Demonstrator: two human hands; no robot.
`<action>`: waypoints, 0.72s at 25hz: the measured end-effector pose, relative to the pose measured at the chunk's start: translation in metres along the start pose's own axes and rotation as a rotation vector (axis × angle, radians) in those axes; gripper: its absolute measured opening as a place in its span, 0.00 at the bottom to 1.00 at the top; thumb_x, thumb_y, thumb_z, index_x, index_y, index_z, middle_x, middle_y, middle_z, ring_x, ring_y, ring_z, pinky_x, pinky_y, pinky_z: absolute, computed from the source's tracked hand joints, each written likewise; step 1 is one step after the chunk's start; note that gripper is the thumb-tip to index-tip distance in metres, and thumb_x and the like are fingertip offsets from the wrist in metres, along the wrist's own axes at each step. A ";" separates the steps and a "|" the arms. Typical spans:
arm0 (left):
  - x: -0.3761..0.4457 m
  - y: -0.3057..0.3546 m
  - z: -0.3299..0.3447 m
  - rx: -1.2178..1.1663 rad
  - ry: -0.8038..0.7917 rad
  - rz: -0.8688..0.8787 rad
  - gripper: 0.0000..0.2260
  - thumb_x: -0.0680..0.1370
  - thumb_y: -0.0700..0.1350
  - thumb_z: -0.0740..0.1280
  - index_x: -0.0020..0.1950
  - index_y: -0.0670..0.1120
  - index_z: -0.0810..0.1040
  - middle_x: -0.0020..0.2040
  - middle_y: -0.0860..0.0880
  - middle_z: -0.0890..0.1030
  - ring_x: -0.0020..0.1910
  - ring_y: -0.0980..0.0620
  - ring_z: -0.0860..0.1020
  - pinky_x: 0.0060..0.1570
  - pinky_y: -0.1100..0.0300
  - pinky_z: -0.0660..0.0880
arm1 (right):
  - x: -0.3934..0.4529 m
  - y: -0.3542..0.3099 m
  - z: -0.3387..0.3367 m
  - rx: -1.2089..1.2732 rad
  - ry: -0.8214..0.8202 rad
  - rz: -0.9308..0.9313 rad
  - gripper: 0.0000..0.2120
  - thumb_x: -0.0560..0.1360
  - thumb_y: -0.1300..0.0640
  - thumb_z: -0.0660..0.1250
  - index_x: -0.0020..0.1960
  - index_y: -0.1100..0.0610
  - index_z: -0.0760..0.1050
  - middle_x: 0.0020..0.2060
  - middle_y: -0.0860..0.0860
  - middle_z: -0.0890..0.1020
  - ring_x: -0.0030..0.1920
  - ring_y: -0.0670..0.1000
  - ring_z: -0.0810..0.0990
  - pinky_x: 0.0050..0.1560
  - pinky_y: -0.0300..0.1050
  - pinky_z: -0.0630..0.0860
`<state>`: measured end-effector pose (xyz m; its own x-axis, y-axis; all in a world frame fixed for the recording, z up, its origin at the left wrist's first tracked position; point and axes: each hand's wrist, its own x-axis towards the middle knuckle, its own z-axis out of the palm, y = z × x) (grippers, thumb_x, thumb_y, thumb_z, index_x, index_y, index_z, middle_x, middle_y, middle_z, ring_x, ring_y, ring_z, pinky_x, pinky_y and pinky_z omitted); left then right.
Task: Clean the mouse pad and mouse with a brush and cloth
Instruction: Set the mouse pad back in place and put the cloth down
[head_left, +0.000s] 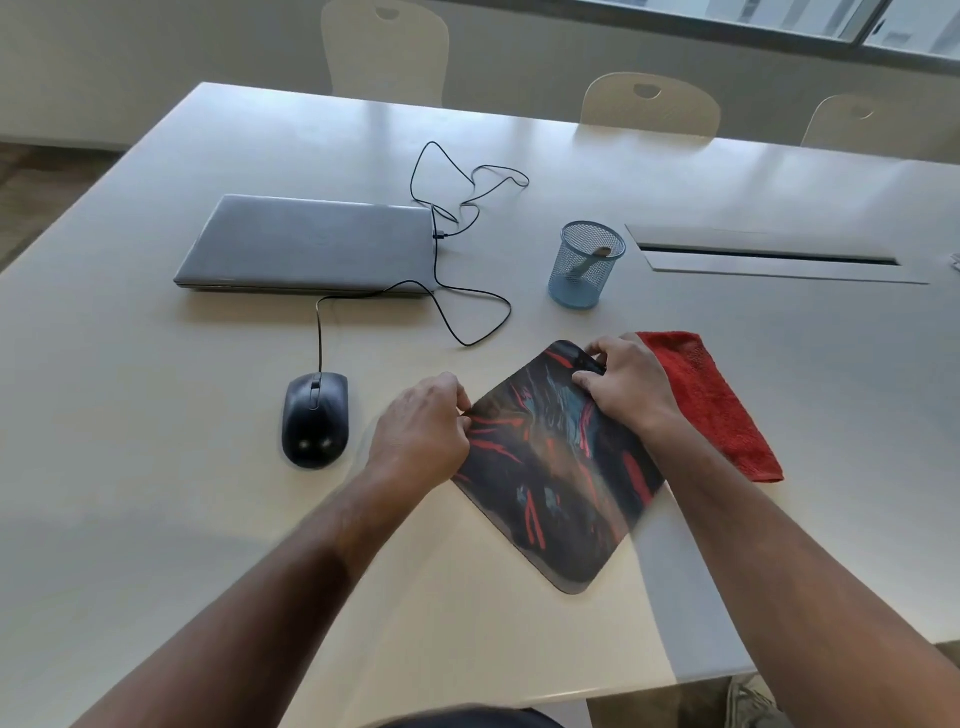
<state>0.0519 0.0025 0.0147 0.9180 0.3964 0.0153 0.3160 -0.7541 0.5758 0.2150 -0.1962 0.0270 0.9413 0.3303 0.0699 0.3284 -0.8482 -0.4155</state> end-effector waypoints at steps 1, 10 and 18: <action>0.004 -0.002 -0.001 0.004 0.011 -0.004 0.05 0.78 0.46 0.69 0.53 0.53 0.77 0.49 0.52 0.81 0.51 0.49 0.77 0.52 0.51 0.75 | 0.001 0.000 0.002 0.006 0.010 0.016 0.17 0.75 0.54 0.77 0.62 0.57 0.84 0.57 0.59 0.80 0.59 0.60 0.80 0.63 0.48 0.74; 0.060 -0.007 -0.006 0.160 0.148 -0.030 0.09 0.75 0.39 0.65 0.52 0.48 0.81 0.53 0.46 0.80 0.56 0.43 0.73 0.53 0.51 0.72 | 0.013 -0.005 0.011 0.123 0.085 0.202 0.03 0.75 0.54 0.75 0.47 0.54 0.85 0.48 0.56 0.88 0.54 0.59 0.85 0.56 0.48 0.78; 0.109 0.000 -0.007 0.308 0.191 0.008 0.11 0.75 0.36 0.65 0.54 0.46 0.82 0.55 0.47 0.79 0.57 0.44 0.74 0.54 0.52 0.75 | 0.031 -0.011 0.017 0.158 0.135 0.270 0.06 0.75 0.55 0.74 0.49 0.57 0.85 0.51 0.60 0.88 0.57 0.62 0.84 0.59 0.49 0.78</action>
<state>0.1503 0.0491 0.0222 0.8686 0.4584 0.1882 0.3929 -0.8685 0.3022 0.2395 -0.1697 0.0184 0.9980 0.0355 0.0532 0.0595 -0.8196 -0.5699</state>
